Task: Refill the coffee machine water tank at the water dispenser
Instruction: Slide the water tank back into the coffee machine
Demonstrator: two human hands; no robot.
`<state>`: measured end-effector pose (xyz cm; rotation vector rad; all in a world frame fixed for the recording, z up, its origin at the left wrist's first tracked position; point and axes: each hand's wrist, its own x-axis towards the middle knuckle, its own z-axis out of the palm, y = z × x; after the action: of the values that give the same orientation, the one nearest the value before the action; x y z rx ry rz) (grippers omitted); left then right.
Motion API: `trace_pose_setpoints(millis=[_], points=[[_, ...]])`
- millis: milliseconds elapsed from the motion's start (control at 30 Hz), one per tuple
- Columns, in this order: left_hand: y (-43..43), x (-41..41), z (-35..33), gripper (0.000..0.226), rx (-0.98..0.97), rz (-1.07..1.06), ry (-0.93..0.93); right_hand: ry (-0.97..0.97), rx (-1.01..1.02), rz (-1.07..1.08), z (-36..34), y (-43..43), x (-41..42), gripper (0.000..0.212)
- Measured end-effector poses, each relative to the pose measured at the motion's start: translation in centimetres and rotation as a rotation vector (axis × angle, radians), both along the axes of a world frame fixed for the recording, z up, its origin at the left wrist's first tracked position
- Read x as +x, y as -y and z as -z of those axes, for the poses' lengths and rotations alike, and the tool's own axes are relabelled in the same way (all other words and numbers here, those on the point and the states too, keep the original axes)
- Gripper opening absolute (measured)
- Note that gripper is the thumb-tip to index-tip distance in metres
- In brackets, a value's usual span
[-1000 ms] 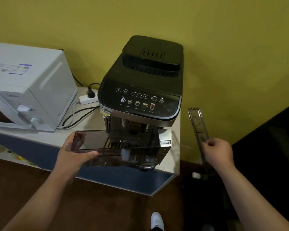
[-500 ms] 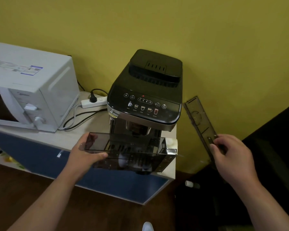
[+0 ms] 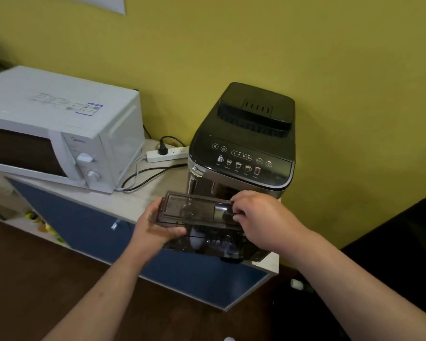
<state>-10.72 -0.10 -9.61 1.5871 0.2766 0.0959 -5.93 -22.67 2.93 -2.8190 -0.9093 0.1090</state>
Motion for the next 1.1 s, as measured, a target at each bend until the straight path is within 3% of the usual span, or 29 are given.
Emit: trace_pose_setpoints(millis=[133,433,1100], points=[[-0.1,0.1,0.3,0.069,-0.060,-0.019,-0.045,-0.015,-0.003,-0.021,1.0,-1.3,0.9,0.011],[-0.8,0.3,0.9,0.066,0.075,-0.001,0.025,-0.065,-0.074,-0.011,3.0,-1.5,2.2,0.011],[-0.8,0.3,0.9,0.069,0.077,0.001,0.022,-0.034,-0.090,-0.031,4.8,-2.5,2.4,0.012]])
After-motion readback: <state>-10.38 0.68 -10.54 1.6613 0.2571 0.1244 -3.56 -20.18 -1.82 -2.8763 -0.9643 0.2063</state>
